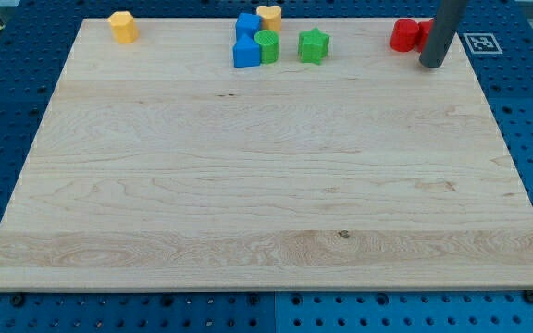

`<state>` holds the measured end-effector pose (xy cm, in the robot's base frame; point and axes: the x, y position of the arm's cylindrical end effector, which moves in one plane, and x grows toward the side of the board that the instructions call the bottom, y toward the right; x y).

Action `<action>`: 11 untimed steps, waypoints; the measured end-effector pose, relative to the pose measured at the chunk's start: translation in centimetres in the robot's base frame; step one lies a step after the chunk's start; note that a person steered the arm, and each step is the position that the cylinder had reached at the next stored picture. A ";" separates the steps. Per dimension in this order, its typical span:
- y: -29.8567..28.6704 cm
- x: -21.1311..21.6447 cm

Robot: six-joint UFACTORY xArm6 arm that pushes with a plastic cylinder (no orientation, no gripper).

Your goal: Point your arm at the bottom of the red circle

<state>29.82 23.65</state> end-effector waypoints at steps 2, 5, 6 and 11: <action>0.0 0.1; 0.0 6.3; 0.0 9.3; -6.2 12.6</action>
